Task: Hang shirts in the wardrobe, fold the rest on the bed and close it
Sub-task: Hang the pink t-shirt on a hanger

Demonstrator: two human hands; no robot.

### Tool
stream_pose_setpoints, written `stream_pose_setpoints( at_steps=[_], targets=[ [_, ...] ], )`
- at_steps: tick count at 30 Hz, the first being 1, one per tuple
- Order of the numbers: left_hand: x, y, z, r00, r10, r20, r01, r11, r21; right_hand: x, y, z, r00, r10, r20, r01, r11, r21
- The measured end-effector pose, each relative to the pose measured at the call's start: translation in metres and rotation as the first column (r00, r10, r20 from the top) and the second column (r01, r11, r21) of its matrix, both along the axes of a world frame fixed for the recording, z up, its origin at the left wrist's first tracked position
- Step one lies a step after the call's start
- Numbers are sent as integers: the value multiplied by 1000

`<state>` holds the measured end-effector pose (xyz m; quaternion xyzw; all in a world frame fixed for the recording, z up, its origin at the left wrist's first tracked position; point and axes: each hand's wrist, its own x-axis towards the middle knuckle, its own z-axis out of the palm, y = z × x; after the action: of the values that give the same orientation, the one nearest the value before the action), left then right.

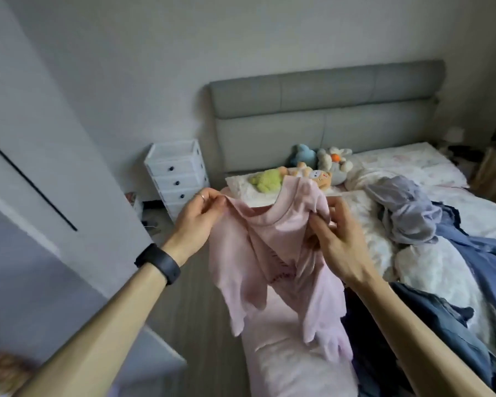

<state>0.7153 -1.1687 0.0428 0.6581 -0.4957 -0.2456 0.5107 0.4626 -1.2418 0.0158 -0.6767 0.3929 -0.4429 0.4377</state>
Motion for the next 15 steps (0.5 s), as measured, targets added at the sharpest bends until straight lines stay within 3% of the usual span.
stream_pose_setpoints(
  at_steps=[3,8,11,13,15],
  targets=[
    [26,71,21,998,66,8,-66,998,-4,36,25,11,998,61,-2,-61,998,2],
    [49,181,11,993,113,-18,-112,992,52,87,84,-12,967,150,-204,-148,989,25],
    [67,243,-11,973,223,-59,-217,971,100,120,135,-37,954,88,-287,-85,996,23],
    [79,278,-29,940,318,-122,-298,941,160,140,182,-50,953,155,-258,-116,980,163],
    [83,299,-43,908,375,-188,-330,916,229,156,226,-59,885,420,-203,-315,859,403]
  ],
)
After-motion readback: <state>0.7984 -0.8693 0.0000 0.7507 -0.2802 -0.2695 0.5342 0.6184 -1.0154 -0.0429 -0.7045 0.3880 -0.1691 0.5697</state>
